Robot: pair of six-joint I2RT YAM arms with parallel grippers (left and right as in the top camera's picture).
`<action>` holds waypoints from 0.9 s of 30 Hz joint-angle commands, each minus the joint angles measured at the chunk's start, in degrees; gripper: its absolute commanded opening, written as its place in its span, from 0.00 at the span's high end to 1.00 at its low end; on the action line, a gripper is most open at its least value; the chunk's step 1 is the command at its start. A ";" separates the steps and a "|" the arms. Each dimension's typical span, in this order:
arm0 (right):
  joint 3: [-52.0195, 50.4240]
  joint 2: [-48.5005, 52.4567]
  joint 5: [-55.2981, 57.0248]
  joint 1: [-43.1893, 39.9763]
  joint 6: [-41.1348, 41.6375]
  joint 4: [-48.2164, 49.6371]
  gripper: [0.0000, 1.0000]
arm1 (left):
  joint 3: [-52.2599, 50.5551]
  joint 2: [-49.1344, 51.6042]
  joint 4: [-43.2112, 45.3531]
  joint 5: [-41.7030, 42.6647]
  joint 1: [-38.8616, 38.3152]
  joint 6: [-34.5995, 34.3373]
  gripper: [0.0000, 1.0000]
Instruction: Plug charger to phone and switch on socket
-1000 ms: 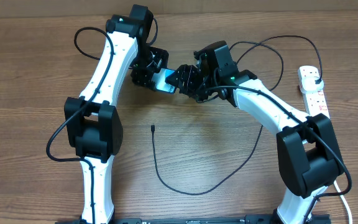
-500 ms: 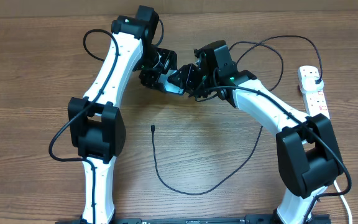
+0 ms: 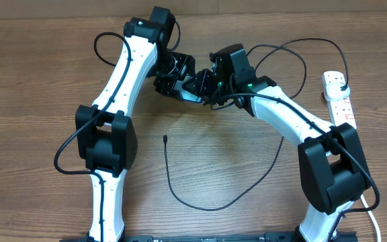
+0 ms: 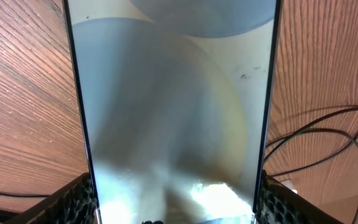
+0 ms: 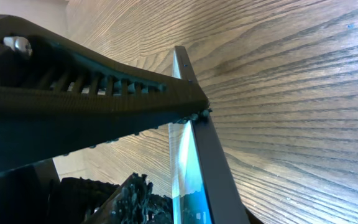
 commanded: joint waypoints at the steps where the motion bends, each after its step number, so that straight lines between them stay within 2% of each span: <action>1: -0.35 0.33 0.57 0.28 0.00 0.42 0.69 | 1.68 -0.15 0.28 1.95 -0.55 -1.64 0.61; 9: -0.35 0.33 0.55 0.28 0.04 0.42 0.78 | 1.68 -0.15 0.35 1.95 -0.52 -1.64 0.61; 27: -0.35 0.33 0.50 0.28 1.27 0.20 0.86 | 1.68 -0.15 0.35 1.95 -0.55 -1.62 0.60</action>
